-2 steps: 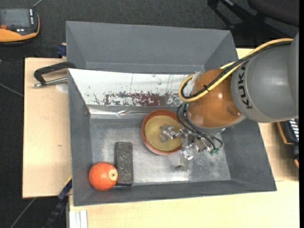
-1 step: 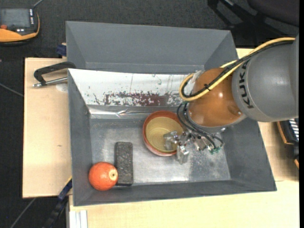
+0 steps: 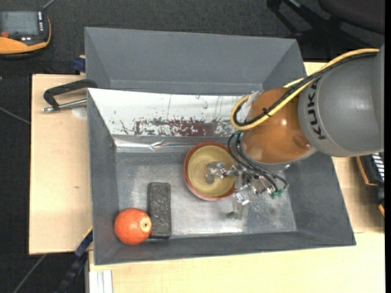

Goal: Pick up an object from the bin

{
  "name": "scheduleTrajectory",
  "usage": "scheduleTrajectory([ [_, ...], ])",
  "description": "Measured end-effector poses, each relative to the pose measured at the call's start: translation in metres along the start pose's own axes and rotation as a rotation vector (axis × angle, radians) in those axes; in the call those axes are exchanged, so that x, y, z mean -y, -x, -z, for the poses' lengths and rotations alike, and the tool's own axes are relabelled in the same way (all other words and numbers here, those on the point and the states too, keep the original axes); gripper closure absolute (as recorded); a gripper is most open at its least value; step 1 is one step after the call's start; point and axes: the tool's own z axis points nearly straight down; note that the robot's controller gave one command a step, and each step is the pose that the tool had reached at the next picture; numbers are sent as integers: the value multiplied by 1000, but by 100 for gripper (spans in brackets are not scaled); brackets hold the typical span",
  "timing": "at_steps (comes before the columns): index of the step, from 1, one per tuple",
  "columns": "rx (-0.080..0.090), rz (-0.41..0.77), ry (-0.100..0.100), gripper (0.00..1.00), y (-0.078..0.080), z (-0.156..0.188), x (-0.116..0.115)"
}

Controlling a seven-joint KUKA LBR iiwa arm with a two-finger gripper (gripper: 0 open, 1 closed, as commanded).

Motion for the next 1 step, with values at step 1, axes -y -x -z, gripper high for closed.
scheduleTrajectory([
  [1,2,1,0,100,1,1,0],
])
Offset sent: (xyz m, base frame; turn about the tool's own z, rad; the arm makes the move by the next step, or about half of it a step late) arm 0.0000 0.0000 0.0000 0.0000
